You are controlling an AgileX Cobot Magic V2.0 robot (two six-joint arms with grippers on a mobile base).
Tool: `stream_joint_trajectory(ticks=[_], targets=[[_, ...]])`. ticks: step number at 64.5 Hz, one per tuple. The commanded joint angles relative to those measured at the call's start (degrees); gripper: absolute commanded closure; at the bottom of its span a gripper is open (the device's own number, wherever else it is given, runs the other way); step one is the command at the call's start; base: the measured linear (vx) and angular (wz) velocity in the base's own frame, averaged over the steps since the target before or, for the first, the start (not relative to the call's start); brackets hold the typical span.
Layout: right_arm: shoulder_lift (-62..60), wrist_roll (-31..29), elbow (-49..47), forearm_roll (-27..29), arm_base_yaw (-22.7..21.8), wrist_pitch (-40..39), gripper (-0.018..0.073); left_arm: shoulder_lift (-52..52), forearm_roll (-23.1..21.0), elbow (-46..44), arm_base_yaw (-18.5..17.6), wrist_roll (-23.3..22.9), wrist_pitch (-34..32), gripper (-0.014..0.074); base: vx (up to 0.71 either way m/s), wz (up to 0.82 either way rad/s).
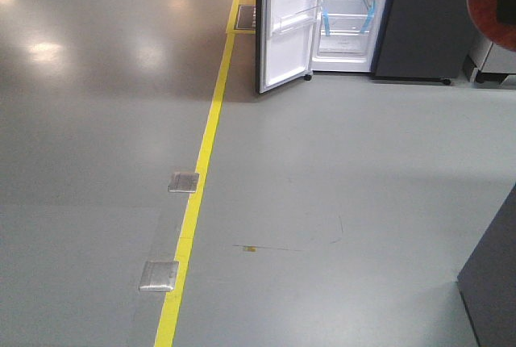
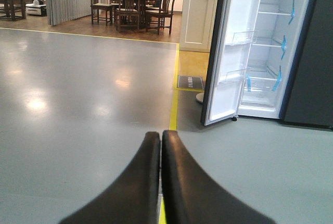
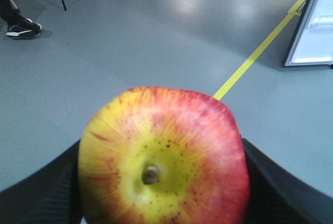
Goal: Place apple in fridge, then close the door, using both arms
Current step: 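Drive toward the open white refrigerator with the apple held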
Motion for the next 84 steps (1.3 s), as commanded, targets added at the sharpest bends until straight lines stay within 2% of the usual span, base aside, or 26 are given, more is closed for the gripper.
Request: stream_joint_trajectory(ticks=[1,84], targets=[[-0.48,-0.12,-1.75,2.64,-0.09,-3.56,0.0566,-0.8,-0.19,1.59,-0.38,-0.5,-3.88,0.0603,0.17,-0.02],[-0.48,-0.12,-1.75,2.64,-0.09,-3.37,0.0566,-0.8,-0.19,1.59,-0.38,-0.5,-3.88,0.0603,0.19,-0.04]])
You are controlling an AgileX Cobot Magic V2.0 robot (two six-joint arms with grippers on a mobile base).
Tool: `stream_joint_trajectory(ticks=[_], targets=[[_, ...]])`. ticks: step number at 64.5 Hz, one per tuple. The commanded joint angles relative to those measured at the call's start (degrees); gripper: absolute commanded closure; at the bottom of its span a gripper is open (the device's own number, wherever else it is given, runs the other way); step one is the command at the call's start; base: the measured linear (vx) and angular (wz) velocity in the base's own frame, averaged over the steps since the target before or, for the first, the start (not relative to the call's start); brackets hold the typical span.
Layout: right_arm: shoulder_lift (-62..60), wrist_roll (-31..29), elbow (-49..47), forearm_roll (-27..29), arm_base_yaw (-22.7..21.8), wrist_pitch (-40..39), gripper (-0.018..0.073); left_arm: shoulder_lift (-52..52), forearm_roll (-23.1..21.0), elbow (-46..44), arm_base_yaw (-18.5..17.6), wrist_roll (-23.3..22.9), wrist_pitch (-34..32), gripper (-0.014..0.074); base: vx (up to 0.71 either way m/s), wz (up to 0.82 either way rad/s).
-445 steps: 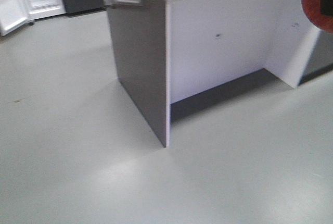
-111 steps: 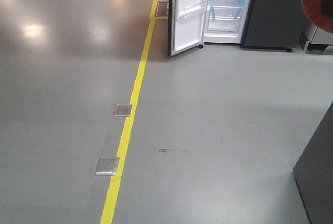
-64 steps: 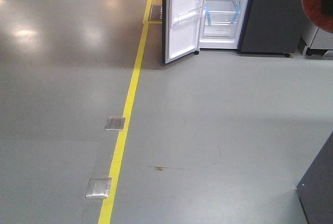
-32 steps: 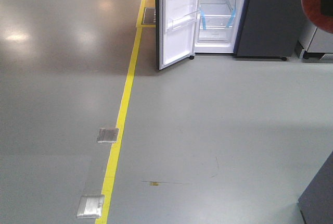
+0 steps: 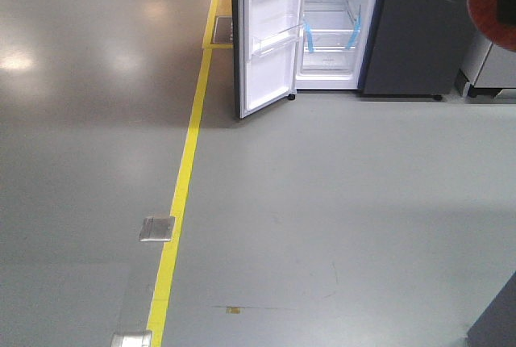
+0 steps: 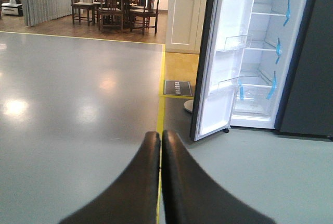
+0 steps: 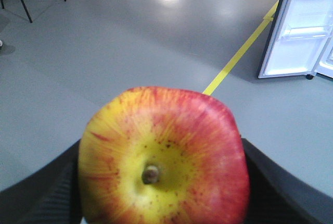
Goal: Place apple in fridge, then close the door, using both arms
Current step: 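Drive toward the open white refrigerator with the apple held, then approach the refrigerator door, keeping the apple in the right gripper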
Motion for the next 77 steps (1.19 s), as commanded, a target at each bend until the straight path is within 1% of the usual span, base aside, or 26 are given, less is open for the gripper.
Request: stream_joint_trajectory(ticks=[1,77], targets=[[-0.48,-0.12,-1.75,2.64,-0.09,-3.39,0.0566,-0.8,-0.19,1.59,-0.38,-0.5,-3.88,0.0603,0.19,-0.04],[-0.48,-0.12,-1.75,2.64,-0.09,-3.39,0.0566,-0.8,-0.19,1.59,-0.38,-0.5,-3.88,0.0603,0.19,0.0]])
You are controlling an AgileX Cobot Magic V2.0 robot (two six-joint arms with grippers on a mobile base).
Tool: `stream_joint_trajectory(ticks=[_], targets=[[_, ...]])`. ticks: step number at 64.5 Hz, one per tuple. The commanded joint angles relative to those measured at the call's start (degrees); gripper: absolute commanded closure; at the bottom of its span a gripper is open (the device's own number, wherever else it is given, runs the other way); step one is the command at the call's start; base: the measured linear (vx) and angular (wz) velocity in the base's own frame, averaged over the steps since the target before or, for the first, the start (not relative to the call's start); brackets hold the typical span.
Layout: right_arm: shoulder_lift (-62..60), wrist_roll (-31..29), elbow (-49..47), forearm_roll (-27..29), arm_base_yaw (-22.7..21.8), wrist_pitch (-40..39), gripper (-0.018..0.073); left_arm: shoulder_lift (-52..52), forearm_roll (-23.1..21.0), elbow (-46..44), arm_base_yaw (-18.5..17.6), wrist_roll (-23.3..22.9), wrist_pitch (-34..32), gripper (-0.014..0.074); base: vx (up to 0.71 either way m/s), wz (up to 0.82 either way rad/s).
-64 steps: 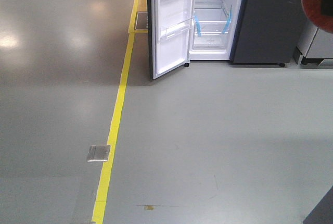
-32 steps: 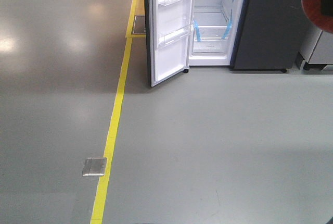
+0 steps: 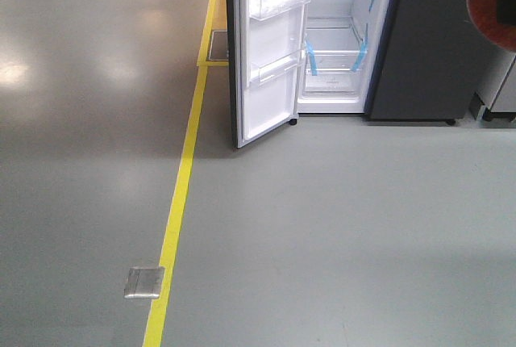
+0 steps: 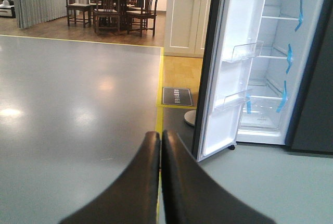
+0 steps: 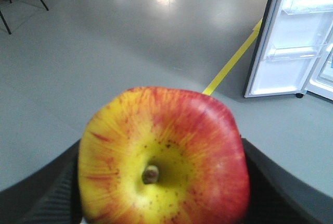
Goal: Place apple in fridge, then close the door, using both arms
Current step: 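Approach the refrigerator door, keeping the apple in the right gripper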
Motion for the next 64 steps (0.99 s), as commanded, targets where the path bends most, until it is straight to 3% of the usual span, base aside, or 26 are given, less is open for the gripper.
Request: stream_joint_trajectory(ticks=[1,64], targets=[[-0.48,-0.12,-1.75,2.69,-0.09,-3.44,0.0566,-0.8,-0.19,1.59,-0.38,-0.5,-3.88,0.0603,0.2,0.01],[-0.48,-0.12,-1.75,2.69,-0.09,-3.38,0.0566,-0.8,-0.19,1.59,-0.38,-0.5,-3.88,0.0603,0.18,-0.01]])
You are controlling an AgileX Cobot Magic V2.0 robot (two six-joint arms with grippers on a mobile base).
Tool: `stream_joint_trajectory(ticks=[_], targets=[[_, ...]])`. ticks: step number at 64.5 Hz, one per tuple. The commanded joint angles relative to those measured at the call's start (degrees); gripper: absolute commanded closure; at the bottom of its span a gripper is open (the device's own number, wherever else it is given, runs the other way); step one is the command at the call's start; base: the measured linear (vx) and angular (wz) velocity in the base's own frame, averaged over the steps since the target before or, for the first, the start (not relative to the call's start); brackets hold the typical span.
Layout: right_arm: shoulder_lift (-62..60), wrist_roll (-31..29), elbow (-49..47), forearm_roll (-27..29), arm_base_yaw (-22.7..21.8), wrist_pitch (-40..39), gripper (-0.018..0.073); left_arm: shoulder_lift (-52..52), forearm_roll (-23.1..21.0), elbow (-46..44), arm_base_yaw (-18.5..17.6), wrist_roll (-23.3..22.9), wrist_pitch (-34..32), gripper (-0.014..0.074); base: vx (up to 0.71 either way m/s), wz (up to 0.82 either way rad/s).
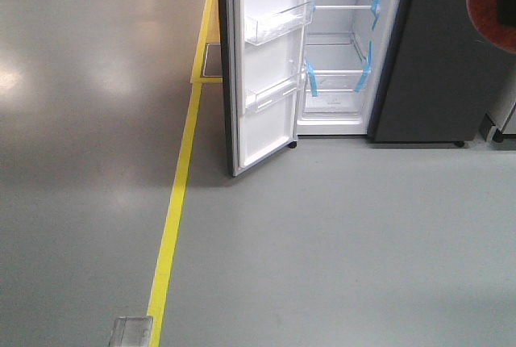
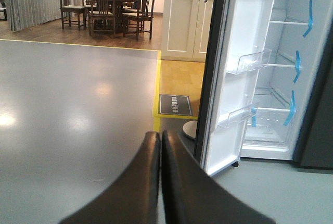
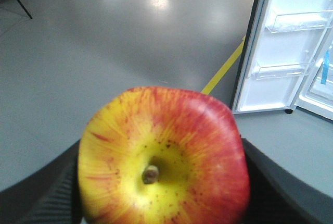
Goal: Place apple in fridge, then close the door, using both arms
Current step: 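Approach the refrigerator door, keeping the apple in the right gripper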
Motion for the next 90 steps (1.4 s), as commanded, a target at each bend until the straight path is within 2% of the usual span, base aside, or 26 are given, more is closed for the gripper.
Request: stream_joint_trajectory(ticks=[1,90], targets=[[-0.48,-0.12,-1.75,2.69,-0.09,-3.58,0.0566,-0.8,-0.19,1.59,-0.38,-0.5,-3.88,0.0603,0.16,-0.01],[-0.48,-0.12,-1.75,2.69,-0.09,-3.58,0.0566,-0.8,-0.19,1.59,-0.38,-0.5,-3.88,0.0603,0.14,-0.01]])
